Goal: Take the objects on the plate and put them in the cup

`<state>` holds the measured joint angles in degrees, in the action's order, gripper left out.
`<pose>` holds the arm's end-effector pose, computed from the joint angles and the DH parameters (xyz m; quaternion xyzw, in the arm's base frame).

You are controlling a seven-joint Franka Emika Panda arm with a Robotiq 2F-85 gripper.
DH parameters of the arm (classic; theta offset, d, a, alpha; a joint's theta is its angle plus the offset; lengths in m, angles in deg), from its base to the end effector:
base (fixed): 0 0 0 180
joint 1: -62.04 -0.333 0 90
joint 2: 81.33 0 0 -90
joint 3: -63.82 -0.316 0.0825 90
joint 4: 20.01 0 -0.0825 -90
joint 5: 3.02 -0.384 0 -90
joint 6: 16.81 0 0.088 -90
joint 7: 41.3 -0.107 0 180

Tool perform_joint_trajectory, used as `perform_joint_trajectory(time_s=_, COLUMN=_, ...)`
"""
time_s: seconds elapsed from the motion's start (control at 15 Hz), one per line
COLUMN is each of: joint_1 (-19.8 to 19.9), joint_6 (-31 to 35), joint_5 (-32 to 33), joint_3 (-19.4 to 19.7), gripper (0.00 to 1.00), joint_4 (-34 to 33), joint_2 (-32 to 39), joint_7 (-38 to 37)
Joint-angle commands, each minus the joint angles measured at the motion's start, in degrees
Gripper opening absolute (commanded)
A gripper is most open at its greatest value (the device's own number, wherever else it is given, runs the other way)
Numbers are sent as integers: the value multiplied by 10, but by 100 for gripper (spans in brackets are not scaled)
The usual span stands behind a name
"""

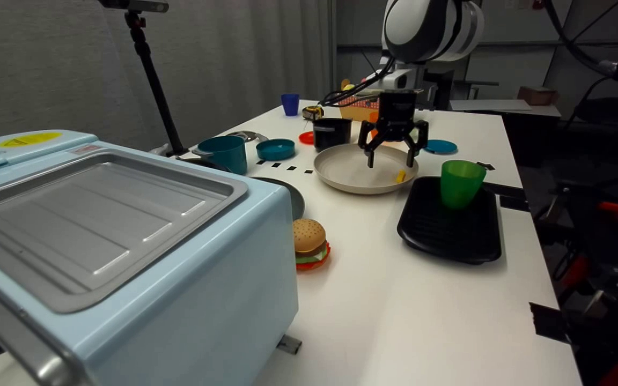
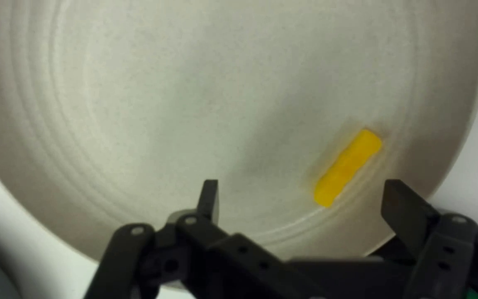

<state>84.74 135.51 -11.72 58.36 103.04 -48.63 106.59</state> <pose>0.5292 -0.1663 0.1271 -0.4834 -0.8729 -0.0547 0.0375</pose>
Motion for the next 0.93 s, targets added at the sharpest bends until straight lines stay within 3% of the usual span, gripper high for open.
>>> perform_joint_trajectory(time_s=0.0, joint_1=-7, joint_6=15, joint_5=6, joint_3=12, gripper=100, joint_4=-17, joint_2=24, joint_7=-13)
perform_joint_trajectory(time_s=0.67, joint_1=-2, joint_6=14, joint_5=9, joint_3=13, gripper=100, joint_4=-37, joint_2=57, joint_7=-14)
perform_joint_trajectory(time_s=0.73, joint_1=-2, joint_6=14, joint_5=9, joint_3=13, gripper=94, joint_4=-39, joint_2=58, joint_7=-14)
perform_joint_trajectory(time_s=0.8, joint_1=-2, joint_6=15, joint_5=10, joint_3=13, gripper=72, joint_4=-40, joint_2=59, joint_7=-13)
perform_joint_trajectory(time_s=0.87, joint_1=-1, joint_6=16, joint_5=10, joint_3=12, gripper=70, joint_4=-40, joint_2=59, joint_7=-12)
